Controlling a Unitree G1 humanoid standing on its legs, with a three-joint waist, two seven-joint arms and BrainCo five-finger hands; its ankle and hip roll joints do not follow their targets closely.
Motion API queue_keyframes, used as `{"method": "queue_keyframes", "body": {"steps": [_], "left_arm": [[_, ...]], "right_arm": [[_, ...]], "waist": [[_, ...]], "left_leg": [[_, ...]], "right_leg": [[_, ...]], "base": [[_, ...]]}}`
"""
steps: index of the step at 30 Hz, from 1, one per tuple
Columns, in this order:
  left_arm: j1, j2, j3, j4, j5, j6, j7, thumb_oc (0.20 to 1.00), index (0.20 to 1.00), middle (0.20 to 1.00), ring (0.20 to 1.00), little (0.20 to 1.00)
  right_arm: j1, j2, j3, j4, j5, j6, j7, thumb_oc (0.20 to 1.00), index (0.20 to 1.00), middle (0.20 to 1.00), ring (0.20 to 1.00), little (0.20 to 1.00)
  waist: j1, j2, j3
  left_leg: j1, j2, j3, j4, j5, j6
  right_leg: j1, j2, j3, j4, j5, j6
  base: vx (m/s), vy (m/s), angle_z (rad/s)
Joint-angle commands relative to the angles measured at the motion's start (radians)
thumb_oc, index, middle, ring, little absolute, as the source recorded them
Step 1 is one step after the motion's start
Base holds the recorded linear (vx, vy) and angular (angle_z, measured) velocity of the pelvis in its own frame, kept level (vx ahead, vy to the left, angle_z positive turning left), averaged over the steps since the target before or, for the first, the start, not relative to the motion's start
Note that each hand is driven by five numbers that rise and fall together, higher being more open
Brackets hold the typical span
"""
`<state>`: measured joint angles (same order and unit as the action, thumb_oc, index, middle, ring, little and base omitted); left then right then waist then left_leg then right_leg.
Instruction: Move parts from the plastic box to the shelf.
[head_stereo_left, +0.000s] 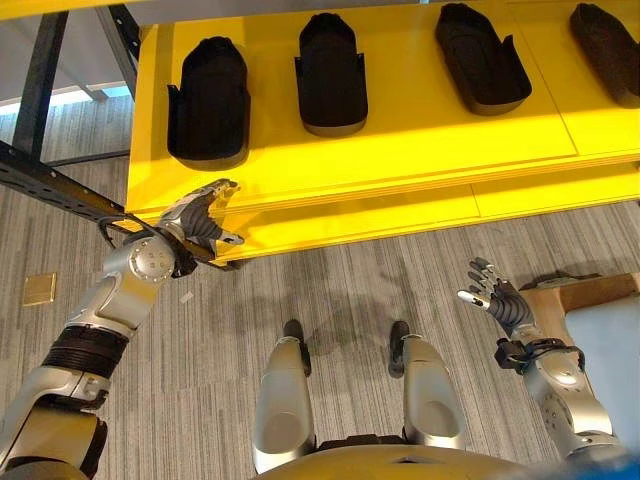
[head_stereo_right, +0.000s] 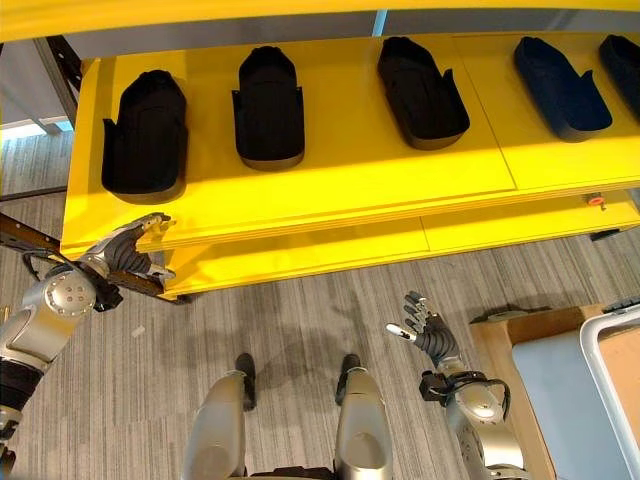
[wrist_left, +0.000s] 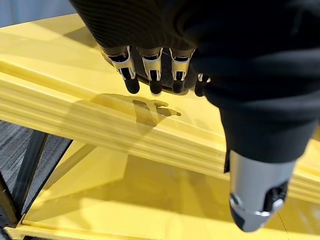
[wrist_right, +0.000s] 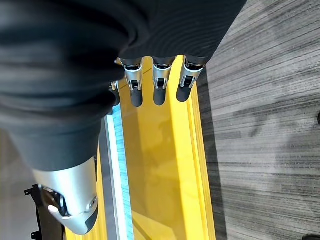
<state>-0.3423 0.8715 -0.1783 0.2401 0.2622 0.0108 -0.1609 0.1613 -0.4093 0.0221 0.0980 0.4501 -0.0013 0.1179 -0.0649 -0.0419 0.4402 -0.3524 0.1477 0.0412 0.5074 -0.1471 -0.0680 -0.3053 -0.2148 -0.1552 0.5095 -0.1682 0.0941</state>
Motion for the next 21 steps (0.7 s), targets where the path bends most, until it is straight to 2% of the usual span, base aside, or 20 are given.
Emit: {"method": "queue_keyframes", "body": {"steps": [1,21], "left_arm": [[-0.043,0.016,-0.014,0.031,-0.007,-0.03,0.009,1.0,1.0,1.0,1.0,1.0],[-0.064,0.013,-0.008,0.041,-0.012,-0.025,0.017,1.0,1.0,1.0,1.0,1.0]], "right_arm": [[0.044,-0.034,0.006,-0.029,0.035,-0.055,0.009,1.0,1.0,1.0,1.0,1.0],[0.054,-0.036,0.004,-0.024,0.031,-0.047,0.018,1.0,1.0,1.0,1.0,1.0]], "waist": [[-0.004,-0.007,-0.071],[-0.005,-0.01,-0.076]], "left_leg": [[-0.014,0.024,-0.007,-0.03,0.043,-0.01],[-0.018,0.026,-0.007,-0.025,0.04,-0.011]], "right_leg": [[0.01,-0.005,0.011,-0.081,0.1,0.025],[0.007,-0.002,0.011,-0.075,0.096,0.025]], "base": [[0.0,0.0,0.0],[0.0,0.0,0.0]]}}
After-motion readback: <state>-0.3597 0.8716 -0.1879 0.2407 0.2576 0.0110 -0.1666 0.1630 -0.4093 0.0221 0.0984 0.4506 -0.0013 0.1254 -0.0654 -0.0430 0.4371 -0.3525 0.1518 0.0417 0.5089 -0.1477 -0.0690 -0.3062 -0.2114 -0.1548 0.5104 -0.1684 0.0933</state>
